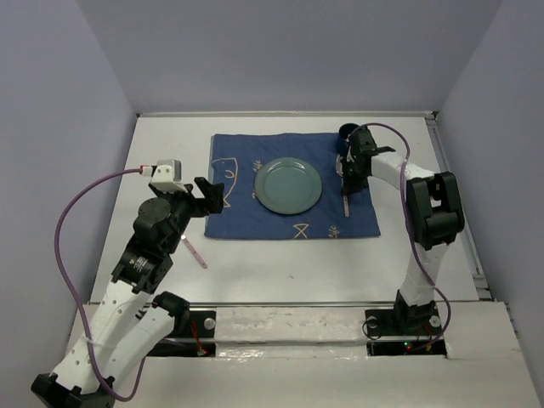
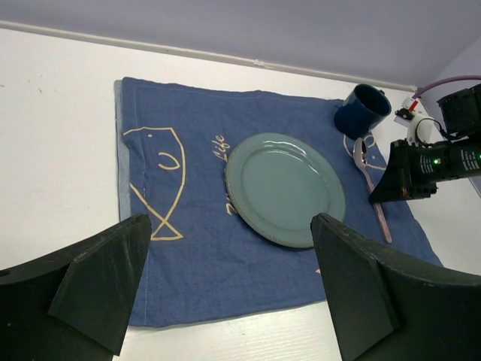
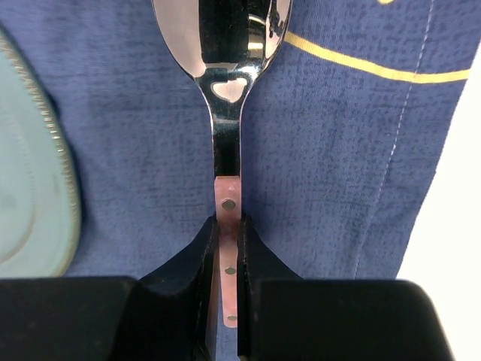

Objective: Set the dinner table for one person

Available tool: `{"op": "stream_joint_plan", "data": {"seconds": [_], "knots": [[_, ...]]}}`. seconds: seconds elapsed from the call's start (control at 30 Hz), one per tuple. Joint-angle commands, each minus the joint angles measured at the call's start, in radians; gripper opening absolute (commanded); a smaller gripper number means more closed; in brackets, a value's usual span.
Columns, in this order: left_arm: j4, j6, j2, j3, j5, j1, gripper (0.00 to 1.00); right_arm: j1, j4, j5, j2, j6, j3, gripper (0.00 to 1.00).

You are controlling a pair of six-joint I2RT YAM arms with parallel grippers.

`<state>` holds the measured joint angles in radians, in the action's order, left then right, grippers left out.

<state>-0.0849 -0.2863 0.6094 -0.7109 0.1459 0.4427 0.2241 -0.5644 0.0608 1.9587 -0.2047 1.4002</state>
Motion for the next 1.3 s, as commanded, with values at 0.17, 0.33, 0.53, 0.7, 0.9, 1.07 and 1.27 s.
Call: {"op": "stream_joint_plan", "data": {"seconds": [0.17, 0.33, 0.53, 0.7, 0.9, 1.07, 1.27], "knots": [[0.013, -0.002, 0.029, -0.007, -0.003, -0.027, 0.99, 0.006, 0.046, 0.005, -0.02, 0.011, 0.06, 0.41], [-0.004, -0.016, 0.058, -0.01, 0.023, -0.036, 0.99, 0.017, 0.066, 0.027, -0.136, -0.007, 0.016, 0.63], [-0.058, -0.157, 0.059, -0.03, -0.267, -0.142, 0.99, 0.06, 0.175, 0.08, -0.394, -0.076, -0.154, 0.66], [-0.293, -0.322, 0.01, -0.067, -0.098, -0.197, 0.94, 0.099, 0.281, 0.131, -0.572, -0.124, -0.303, 0.66], [-0.654, -0.46, 0.361, -0.18, 0.012, -0.232, 0.73, 0.139, 0.323, 0.212, -0.685, -0.147, -0.362, 0.67], [-0.691, -0.585, 0.397, -0.112, 0.044, -0.318, 0.76, 0.139, 0.362, 0.24, -0.779, -0.159, -0.395, 0.67], [-0.532, -0.651, 0.385, 0.143, -0.012, -0.404, 0.7, 0.139, 0.402, 0.298, -0.813, -0.186, -0.422, 0.67]]}}
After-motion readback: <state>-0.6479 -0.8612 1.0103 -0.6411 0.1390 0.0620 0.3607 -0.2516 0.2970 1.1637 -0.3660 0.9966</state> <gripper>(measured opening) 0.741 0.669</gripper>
